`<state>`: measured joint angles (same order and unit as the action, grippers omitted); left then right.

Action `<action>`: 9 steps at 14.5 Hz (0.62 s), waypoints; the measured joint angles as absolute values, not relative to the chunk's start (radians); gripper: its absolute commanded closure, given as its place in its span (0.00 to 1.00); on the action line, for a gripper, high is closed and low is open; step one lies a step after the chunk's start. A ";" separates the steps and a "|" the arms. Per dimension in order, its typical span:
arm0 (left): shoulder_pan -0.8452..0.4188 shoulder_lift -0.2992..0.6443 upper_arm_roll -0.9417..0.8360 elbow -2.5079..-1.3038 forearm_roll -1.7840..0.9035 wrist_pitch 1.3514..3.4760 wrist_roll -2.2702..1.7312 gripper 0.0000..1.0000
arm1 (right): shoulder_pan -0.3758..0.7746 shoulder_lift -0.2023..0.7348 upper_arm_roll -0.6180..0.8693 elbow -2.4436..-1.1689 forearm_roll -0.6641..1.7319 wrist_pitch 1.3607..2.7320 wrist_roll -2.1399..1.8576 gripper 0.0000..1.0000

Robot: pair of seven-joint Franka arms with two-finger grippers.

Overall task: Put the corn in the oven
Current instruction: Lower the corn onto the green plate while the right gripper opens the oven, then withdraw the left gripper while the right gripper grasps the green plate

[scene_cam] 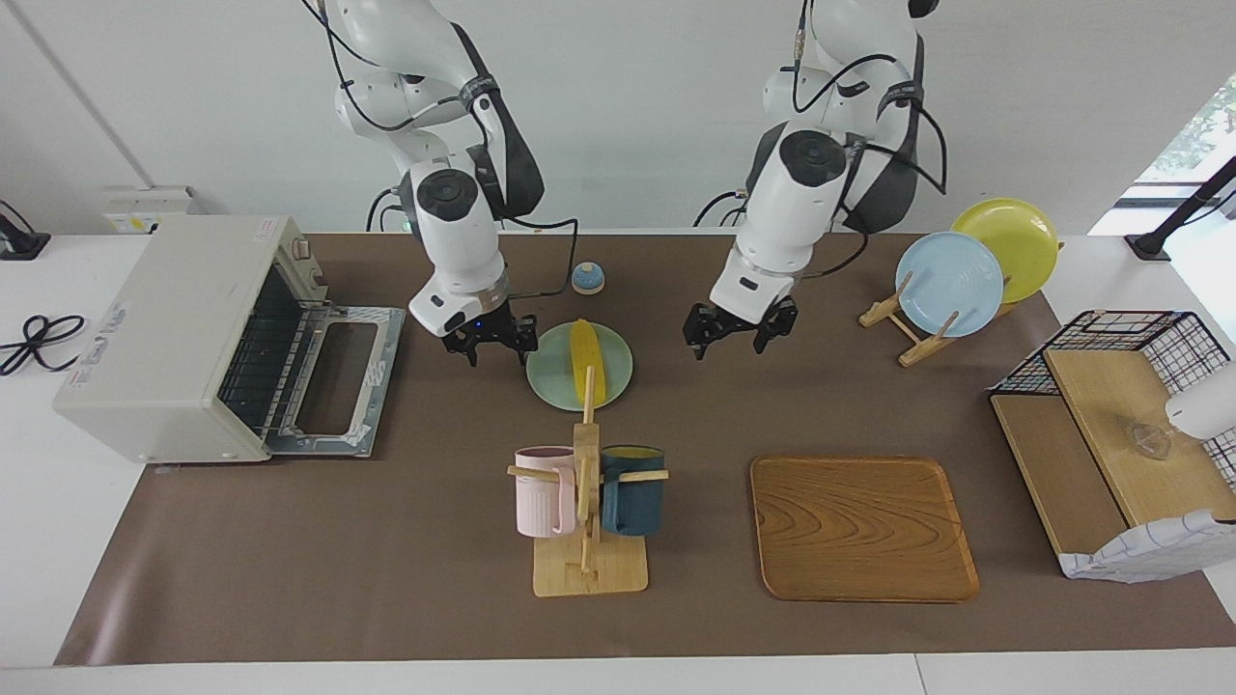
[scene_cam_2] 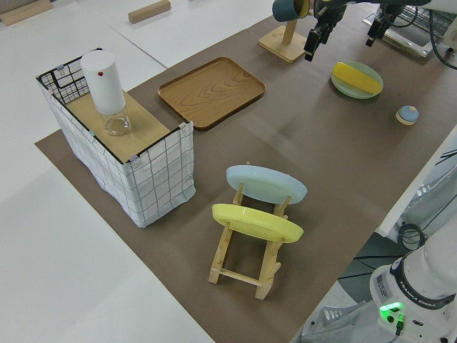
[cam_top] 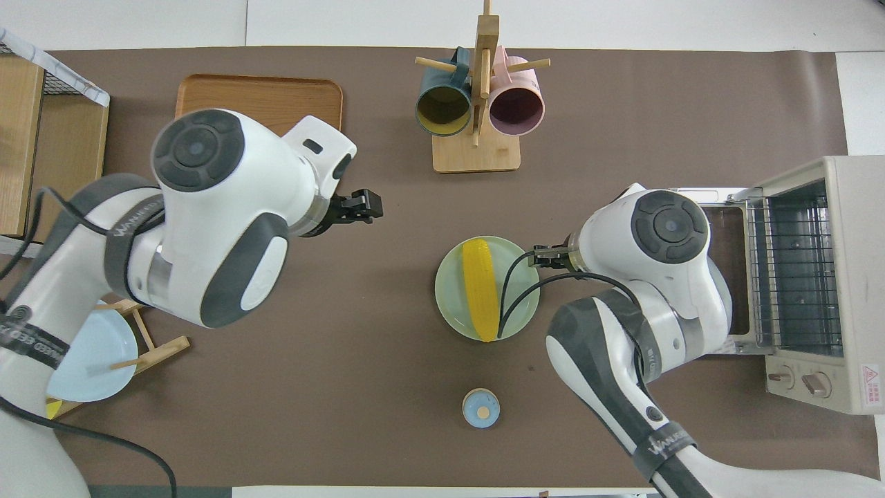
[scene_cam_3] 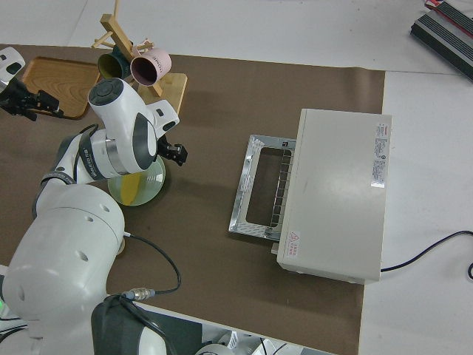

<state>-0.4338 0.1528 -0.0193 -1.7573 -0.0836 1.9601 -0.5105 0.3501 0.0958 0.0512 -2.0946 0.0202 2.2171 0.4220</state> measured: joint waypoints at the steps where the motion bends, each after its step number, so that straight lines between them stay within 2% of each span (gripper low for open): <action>1: -0.395 0.146 -0.019 -1.737 -0.084 1.924 -0.475 0.00 | 0.386 0.105 0.052 -2.060 0.020 2.197 0.467 0.00; 4: -0.287 0.124 -0.017 -1.700 -0.084 1.838 -0.343 0.00 | 0.516 0.172 0.054 -1.927 0.020 2.143 0.637 0.02; 7: -0.205 0.089 -0.016 -1.689 -0.079 1.770 -0.252 0.00 | 0.664 0.335 0.055 -1.774 -0.011 2.145 0.817 0.20; 9: -0.179 0.061 -0.016 -1.687 -0.052 1.713 -0.211 0.00 | 0.704 0.422 0.054 -1.735 -0.050 2.171 0.859 0.26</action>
